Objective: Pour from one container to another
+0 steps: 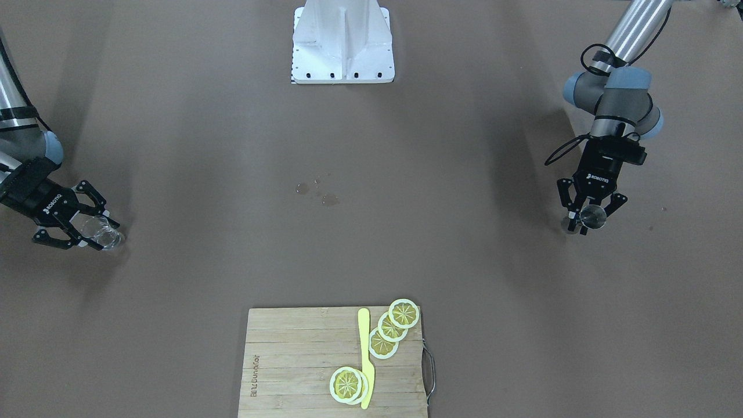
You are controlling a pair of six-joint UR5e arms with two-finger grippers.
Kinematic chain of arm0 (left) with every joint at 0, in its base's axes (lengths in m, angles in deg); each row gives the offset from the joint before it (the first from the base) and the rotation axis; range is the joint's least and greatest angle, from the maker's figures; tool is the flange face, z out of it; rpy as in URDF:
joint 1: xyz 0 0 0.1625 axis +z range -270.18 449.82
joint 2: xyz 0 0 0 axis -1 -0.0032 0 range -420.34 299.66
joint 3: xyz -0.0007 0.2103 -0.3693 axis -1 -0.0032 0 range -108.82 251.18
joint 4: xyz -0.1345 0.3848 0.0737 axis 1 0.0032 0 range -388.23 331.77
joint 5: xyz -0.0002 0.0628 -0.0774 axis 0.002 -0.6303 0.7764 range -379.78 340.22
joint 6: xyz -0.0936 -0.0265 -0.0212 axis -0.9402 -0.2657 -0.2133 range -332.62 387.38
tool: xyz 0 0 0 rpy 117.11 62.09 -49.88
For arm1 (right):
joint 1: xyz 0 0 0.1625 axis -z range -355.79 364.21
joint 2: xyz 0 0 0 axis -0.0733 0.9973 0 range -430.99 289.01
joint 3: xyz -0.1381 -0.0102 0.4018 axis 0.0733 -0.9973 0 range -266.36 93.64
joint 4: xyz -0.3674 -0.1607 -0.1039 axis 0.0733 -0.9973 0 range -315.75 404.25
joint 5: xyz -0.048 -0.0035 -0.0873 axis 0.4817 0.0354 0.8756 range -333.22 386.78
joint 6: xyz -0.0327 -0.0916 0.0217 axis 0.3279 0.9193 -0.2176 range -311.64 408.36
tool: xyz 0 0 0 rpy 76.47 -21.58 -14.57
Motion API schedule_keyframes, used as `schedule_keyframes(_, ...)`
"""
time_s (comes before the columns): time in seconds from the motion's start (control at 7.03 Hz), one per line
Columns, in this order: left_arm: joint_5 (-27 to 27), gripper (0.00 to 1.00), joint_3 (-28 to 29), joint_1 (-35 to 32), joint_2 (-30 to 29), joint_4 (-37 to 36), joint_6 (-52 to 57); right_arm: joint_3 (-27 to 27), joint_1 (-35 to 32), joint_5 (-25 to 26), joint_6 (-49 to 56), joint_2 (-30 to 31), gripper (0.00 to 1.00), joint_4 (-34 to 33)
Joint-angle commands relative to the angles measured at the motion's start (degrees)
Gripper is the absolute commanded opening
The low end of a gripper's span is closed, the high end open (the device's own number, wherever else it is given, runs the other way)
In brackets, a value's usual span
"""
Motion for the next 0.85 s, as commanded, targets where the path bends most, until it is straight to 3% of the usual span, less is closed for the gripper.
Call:
schedule_keyframes(0.0, 0.0, 0.25, 0.0, 0.0, 0.0, 0.0, 0.0, -0.23, 0.03, 0.0, -0.31, -0.25, 0.0, 0.21)
schedule_keyframes(0.28, 0.0, 0.31, 0.0, 0.0, 0.0, 0.0, 0.09, -0.23, 0.03, -0.35, -0.58, -0.25, 0.0, 0.21)
schedule_keyframes(0.71, 0.0, 0.31, 0.09, 0.0, 0.0, 0.0, 1.74, -0.32, 0.03, -0.53, -1.02, -0.25, 0.0, 0.21)
